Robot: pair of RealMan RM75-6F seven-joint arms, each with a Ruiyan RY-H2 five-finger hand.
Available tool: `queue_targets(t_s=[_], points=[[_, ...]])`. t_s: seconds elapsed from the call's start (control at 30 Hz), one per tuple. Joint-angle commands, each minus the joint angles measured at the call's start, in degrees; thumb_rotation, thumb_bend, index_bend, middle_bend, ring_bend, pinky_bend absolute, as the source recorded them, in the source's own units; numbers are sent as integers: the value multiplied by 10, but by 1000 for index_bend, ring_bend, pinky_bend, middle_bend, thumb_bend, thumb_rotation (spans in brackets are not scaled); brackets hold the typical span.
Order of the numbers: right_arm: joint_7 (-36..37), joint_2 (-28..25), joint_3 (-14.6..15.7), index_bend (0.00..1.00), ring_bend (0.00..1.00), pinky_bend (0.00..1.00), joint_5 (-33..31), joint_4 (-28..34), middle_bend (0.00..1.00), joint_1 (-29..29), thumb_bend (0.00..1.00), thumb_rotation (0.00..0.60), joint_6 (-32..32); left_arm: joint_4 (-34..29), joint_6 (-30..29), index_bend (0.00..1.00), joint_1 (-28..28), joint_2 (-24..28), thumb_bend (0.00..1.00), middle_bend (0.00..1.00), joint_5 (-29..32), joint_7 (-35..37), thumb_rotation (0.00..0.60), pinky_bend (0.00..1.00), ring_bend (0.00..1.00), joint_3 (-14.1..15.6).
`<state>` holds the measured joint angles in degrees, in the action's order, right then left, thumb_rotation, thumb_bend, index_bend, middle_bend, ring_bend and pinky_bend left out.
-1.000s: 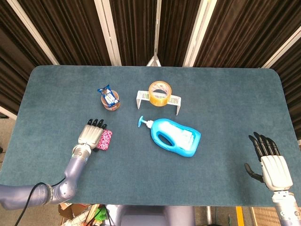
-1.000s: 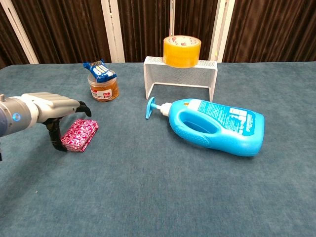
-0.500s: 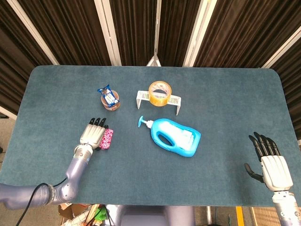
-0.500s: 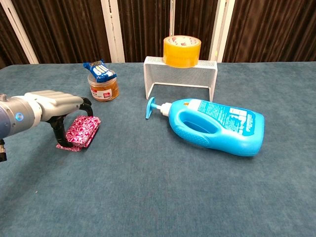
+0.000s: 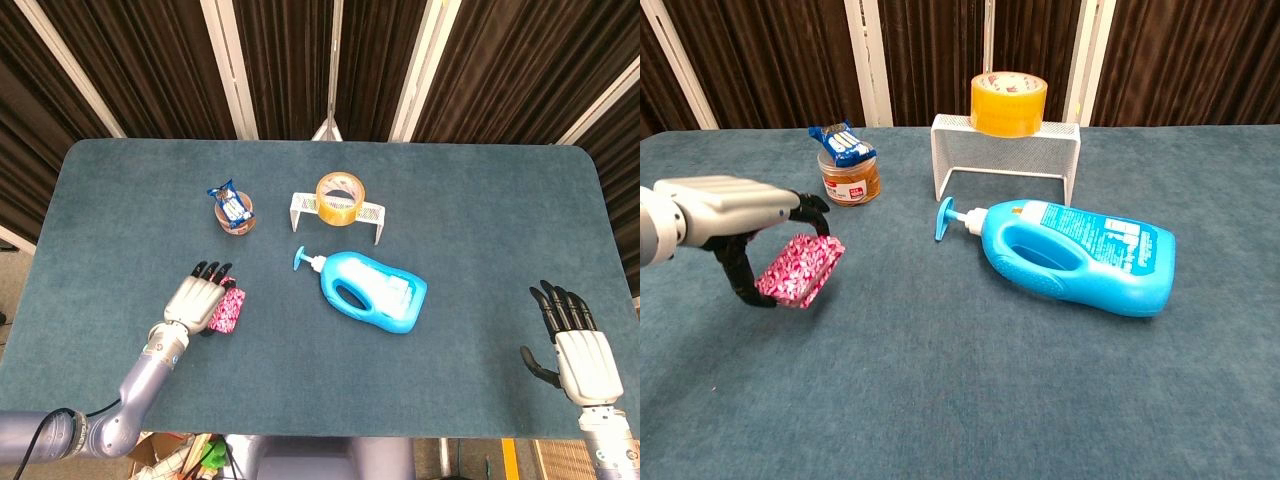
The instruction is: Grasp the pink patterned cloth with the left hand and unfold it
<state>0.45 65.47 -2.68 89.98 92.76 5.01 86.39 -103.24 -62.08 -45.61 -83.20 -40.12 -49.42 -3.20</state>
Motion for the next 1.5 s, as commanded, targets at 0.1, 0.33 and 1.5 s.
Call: queue_targets(t_s=[0.1,0.33,1.5], points=[[1,-1,-1,0,0,87,-1,0,0,0,363,600,0,12,5,525,-8,-23,452,0,6,-8,600,0,0,9],[5,-1,-3,0,0,87,-2,0,0,1,363,600,0,39,14,402,-20,-59,385,0,18,-16,600,0,0,18],[12,1,-2,0,0,87,5,-3,0,-1,363,600,6,36,-3,524,-40,-69,443,0,43,1,600,0,0,22]])
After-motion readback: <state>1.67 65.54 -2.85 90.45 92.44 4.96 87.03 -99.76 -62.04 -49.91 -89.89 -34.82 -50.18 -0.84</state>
